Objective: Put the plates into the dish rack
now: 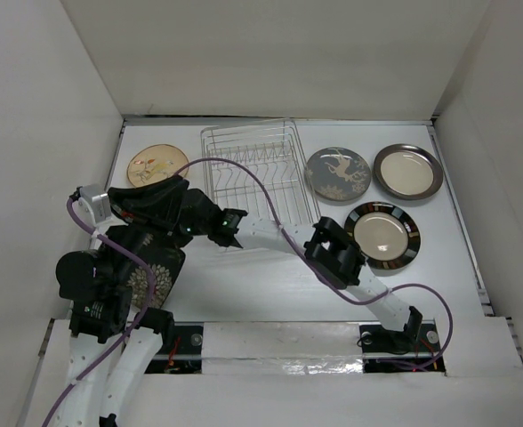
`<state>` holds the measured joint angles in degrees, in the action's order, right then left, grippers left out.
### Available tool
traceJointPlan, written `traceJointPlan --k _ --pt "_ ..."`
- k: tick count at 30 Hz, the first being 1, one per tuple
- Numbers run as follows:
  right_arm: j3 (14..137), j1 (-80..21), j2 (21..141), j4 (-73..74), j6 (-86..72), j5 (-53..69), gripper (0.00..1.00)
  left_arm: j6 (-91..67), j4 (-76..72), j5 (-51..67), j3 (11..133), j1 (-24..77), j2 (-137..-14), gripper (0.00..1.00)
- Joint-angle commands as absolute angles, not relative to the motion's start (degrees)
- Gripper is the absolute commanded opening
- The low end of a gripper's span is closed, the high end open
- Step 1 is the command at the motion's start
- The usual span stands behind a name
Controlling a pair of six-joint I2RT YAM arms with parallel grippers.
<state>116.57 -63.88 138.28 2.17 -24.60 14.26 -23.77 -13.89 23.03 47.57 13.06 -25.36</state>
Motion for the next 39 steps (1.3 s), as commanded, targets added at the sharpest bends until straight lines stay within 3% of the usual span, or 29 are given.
traceJointPlan --k 1,14,29,35,39 --pt "115.5 -63.73 129.56 -12.65 -29.26 15.47 0.0 -22.68 -16.09 22.5 47.99 13.27 -24.87 0.2" --pt "105.13 -58.63 121.03 -23.64 -39.37 16.53 0.0 -21.97 -16.0 20.74 48.6 13.27 -23.55 0.21" --pt "90.9 -43.52 104.44 -30.06 -44.48 14.42 0.0 -22.32 -16.52 21.09 48.25 13.27 -23.03 0.21" --pt "87.28 -35.17 96.25 -19.79 -35.35 8.1 0.0 -22.59 -16.61 21.45 47.73 13.27 -22.5 0.21" --pt "90.68 -31.3 91.68 -4.28 -24.91 -4.95 0.0 -22.67 -16.7 21.62 47.28 13.27 -22.5 0.21"
